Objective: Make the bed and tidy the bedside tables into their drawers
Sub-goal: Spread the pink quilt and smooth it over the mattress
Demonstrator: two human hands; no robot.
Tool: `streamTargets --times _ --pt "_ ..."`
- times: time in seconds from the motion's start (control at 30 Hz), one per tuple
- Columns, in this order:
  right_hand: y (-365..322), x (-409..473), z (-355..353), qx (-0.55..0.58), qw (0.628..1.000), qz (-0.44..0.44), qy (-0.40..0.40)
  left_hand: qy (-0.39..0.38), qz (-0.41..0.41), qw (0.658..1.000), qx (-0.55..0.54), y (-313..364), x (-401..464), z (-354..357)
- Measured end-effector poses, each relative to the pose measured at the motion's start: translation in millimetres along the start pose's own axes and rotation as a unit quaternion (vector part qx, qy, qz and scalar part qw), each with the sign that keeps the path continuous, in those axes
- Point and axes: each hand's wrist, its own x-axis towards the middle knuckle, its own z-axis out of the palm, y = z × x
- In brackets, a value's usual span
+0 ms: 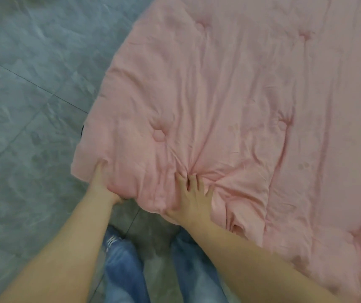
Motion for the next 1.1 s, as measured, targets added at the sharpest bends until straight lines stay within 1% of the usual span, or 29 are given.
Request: streamTargets --times 0.07,0.1,0.13,0.17,0.2,0.23,0.27,0.33,0.43,0.5,0.53,0.6,0.63,0.67,0.7,0.73,0.77,0.8,0.87,0.9,0.93,1.0,1.07,1.1 --pt "-8.8 12.1 5.9 -0.010 0.999 0.030 0.044 0.006 0.006 1.000 0.007 17.7 12.9 -10.8" --pt "-15.1 19.1 9.3 -0.018 0.997 0.031 0.064 0.013 0.030 0.999 0.018 27.3 20.1 -17.8" --pt "-20.4 24.5 10.3 -0.020 0.996 0.025 0.078 0.039 0.068 0.996 0.036 32.6 23.7 -23.0" --pt "-30.1 30.4 11.0 -0.012 0.997 0.015 0.081 0.088 0.105 0.988 0.067 40.2 23.8 -30.2" --pt "-36.3 35.4 10.1 0.008 0.997 -0.001 0.080 0.146 0.163 0.971 0.097 45.1 23.8 -35.4" --pt "-53.4 38.9 7.2 0.052 0.996 -0.011 0.073 0.212 0.216 0.945 0.121 58.2 21.5 -44.8" --pt "-71.3 41.7 1.2 0.104 0.991 -0.022 0.077 0.261 0.247 0.924 0.129 71.3 17.0 -51.3" --pt "-114.3 43.8 -17.0 0.200 0.974 -0.040 0.096 0.283 0.307 0.903 0.104 108.7 4.0 -64.5" --pt "-156.4 42.3 -39.5 0.252 0.958 -0.067 0.119 0.275 0.396 0.874 0.058 159.3 -1.8 -74.6" --pt "-155.9 45.3 -39.9 0.259 0.958 -0.089 0.086 0.279 0.403 0.866 0.097 170.7 5.8 -75.6" --pt "-149.7 47.5 -35.1 0.240 0.964 -0.110 0.035 0.286 0.380 0.870 0.131 169.6 8.6 -75.1" --pt "-134.0 50.3 -23.3 0.155 0.966 -0.168 -0.118 0.292 0.310 0.884 0.194 153.4 16.8 -73.5" --pt "-129.4 48.8 -19.6 0.123 0.962 -0.180 -0.164 0.283 0.281 0.892 0.215 144.8 25.6 -77.1" --pt "-128.0 47.5 -17.1 0.119 0.964 -0.173 -0.160 0.268 0.263 0.897 0.234 137.9 32.2 -81.0" --pt "-130.6 47.0 -16.6 0.138 0.971 -0.154 -0.116 0.249 0.241 0.903 0.252 132.8 35.7 -85.4" --pt "-135.0 47.2 -17.6 0.155 0.976 -0.136 -0.065 0.229 0.229 0.903 0.283 127.9 40.6 -88.7" --pt "-141.6 48.3 -18.5 0.155 0.979 -0.124 -0.033 0.202 0.232 0.895 0.324 124.4 43.5 -91.7" --pt "-151.2 48.8 -23.8 0.144 0.981 -0.117 -0.056 0.155 0.244 0.882 0.372 123.8 41.6 -92.2" --pt "-168.3 46.8 -37.3 0.120 0.967 -0.090 -0.205 0.021 0.243 0.870 0.429 121.3 27.2 -82.6" --pt "-175.5 46.5 -44.6 0.108 0.956 -0.074 -0.261 -0.034 0.222 0.864 0.450 121.9 14.3 -77.7" --pt "-181.8 45.1 -53.4 0.105 0.952 -0.064 -0.280 -0.072 0.212 0.861 0.456 121.2 2.4 -72.7" --pt "-197.2 42.0 -84.0 0.111 0.957 -0.046 -0.263 -0.115 0.176 0.870 0.446 128.6 -29.9 -72.5" --pt "-212.6 38.1 -122.2 0.136 0.960 -0.031 -0.244 -0.136 0.157 0.881 0.425 139.0 -65.7 -76.4" --pt "-219.5 35.9 -140.3 0.178 0.955 -0.011 -0.237 -0.137 0.154 0.882 0.423 144.3 -82.0 -78.2"
